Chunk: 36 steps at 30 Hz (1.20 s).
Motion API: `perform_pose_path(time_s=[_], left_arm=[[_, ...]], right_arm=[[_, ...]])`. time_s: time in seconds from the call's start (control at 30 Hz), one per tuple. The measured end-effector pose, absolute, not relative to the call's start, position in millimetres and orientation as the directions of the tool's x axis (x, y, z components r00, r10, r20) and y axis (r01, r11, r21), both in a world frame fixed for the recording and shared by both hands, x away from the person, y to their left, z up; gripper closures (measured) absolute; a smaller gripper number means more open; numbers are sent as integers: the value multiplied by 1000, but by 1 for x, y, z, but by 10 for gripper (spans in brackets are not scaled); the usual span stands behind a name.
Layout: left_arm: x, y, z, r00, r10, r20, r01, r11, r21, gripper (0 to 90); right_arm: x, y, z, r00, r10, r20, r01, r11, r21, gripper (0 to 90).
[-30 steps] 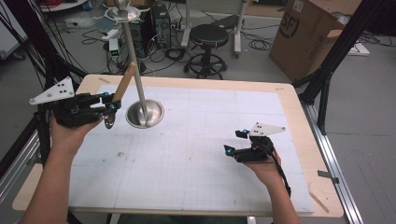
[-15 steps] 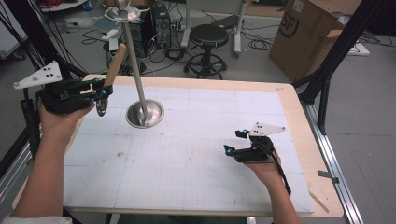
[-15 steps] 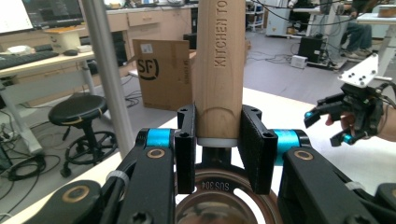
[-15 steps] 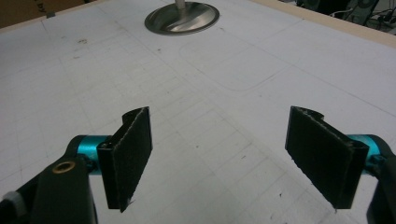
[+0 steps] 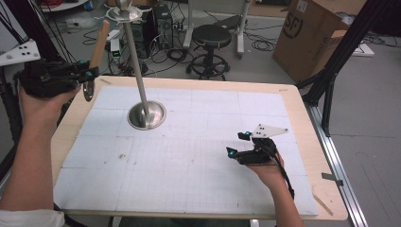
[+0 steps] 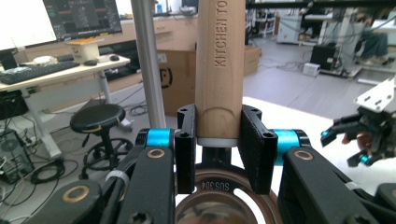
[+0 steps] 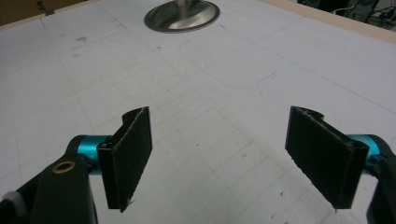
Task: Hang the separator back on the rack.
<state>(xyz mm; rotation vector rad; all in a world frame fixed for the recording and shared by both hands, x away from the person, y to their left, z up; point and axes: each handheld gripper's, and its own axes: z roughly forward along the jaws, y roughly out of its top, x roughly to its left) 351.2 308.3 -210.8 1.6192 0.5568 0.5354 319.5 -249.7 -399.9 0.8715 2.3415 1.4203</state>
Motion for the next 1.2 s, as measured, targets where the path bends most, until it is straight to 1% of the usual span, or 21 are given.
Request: perform_pose_path(time_s=[0.3,0.43,0.67,0.73,1.2], left_arm=[[363,318,-208,753,657,-3,88,-96,991,692],[370,321,-205,738,675,2,102,-114,988,692],[378,330,-200,710,705,-5,118,-112,987,692],[380,332,-201,703,710,-23,126,-93,988,692],[389,340,-207,680,732,-42,156,-89,984,692]], right_arm=[[320,-249,-400,-784,616,83,358,338,870,220],[320,-250,-400,-782,618,81,358,339,870,220],[321,-250,-401,-785,614,85,360,340,869,220],[320,-249,-401,-786,612,85,358,339,870,220],[319,-248,-402,-786,611,89,364,342,866,222]])
